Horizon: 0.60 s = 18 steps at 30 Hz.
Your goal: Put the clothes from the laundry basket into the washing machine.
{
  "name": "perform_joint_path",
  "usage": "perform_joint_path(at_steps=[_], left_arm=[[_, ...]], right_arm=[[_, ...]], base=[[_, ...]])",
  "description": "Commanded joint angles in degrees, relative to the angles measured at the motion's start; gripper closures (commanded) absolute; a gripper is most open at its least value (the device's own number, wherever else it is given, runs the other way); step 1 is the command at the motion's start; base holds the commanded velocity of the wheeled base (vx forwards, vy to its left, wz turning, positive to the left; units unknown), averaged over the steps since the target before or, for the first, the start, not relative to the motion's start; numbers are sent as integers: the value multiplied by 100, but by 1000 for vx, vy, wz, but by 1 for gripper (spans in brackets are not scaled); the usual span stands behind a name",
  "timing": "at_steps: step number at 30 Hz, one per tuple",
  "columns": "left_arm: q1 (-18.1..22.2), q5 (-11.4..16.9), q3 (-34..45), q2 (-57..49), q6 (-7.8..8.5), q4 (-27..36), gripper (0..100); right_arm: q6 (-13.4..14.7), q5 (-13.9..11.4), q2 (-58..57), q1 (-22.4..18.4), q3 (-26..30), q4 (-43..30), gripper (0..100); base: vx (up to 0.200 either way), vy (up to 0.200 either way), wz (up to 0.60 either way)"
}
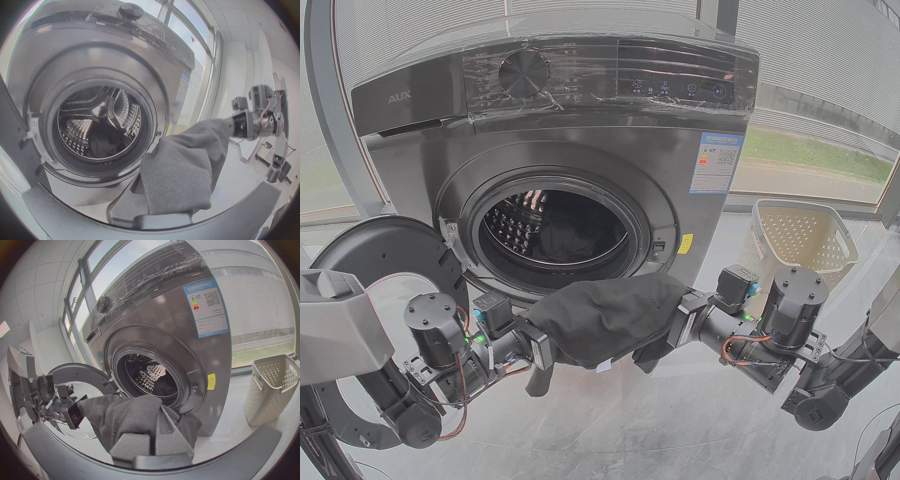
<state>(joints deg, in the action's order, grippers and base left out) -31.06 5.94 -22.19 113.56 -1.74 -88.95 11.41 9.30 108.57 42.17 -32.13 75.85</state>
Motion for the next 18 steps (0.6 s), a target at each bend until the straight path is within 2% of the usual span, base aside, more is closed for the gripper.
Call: perform_joint_path(at_steps=[1, 2, 6, 18], left_arm=[[135, 4, 188, -607, -98, -25, 100], [179, 13, 180, -624, -168, -25, 100], [285, 4, 4, -615, -239, -25, 100], [302, 13, -84, -800, -248, -25, 100]], right_arm=[[-7, 1, 270, 11, 5, 9, 100], [-7, 1, 349, 2, -12, 9, 100], [-7, 1, 542, 37, -82, 9, 100], [2, 28, 1096, 64, -153, 343, 100]], base=[[0, 0, 0], [0, 0, 0], [0, 0, 0], [0, 0, 0]])
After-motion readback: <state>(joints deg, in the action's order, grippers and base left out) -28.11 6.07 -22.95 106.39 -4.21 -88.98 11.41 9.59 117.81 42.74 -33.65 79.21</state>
